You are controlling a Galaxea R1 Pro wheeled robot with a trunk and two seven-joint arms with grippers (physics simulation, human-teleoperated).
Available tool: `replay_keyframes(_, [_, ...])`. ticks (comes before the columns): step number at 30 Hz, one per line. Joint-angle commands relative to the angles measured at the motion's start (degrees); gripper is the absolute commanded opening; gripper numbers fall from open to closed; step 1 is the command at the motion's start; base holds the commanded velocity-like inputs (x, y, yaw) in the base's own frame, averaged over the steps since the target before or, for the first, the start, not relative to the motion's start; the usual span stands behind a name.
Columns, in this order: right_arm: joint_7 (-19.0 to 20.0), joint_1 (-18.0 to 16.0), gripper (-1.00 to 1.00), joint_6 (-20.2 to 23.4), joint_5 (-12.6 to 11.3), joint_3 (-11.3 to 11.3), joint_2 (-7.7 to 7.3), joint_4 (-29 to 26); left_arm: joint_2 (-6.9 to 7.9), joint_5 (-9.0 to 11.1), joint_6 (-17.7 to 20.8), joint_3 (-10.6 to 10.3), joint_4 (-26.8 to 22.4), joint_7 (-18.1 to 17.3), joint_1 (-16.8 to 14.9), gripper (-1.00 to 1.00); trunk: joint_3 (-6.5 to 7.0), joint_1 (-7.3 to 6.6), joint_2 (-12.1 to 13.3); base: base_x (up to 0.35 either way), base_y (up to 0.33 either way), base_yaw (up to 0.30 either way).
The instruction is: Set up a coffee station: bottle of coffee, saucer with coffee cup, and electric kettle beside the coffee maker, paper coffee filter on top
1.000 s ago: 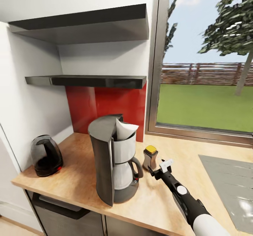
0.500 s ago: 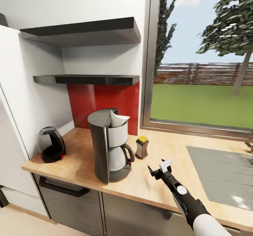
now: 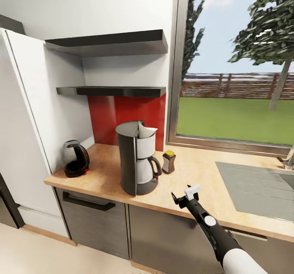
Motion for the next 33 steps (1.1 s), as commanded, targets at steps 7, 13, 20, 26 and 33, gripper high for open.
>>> replay_keyframes(7, [-14.49,0.06,1.0,-2.53,-4.65,-0.13,1.98,2.26,0.01,0.3,-0.47,-0.07,-0.28,-0.05,-0.02,1.0,-0.02,0.0,-0.04,-0.047,0.041,0.0])
replay_keyframes(13, [-22.33,2.53,1.0,-9.84,-12.23,-0.1,3.26,6.73,0.05,0.23,-0.38,-0.29,-0.56,-0.04,-0.43,1.0,-0.02,0.0,-0.04,-0.001,0.001,0.0])
replay_keyframes(20, [-29.58,12.67,1.0,-19.98,-13.23,-0.09,3.31,11.03,-0.05,-0.35,-0.58,-0.47,-1.46,-0.47,-0.79,1.0,-0.02,0.0,-0.04,0.0,0.0,0.0])
replay_keyframes(26, [-33.99,15.25,1.0,-29.56,-13.31,-0.13,2.96,22.08,0.06,-0.46,-0.67,-0.65,-1.8,-0.51,-0.75,1.0,-0.02,0.0,-0.04,0.0,0.0,0.0])
replay_keyframes(33, [-34.24,19.83,1.0,-31.03,-13.08,-0.01,1.88,29.66,0.04,-0.47,-0.77,-0.51,-1.68,-0.32,-0.72,1.0,-0.02,0.0,-0.04,0.0,0.0,0.0])
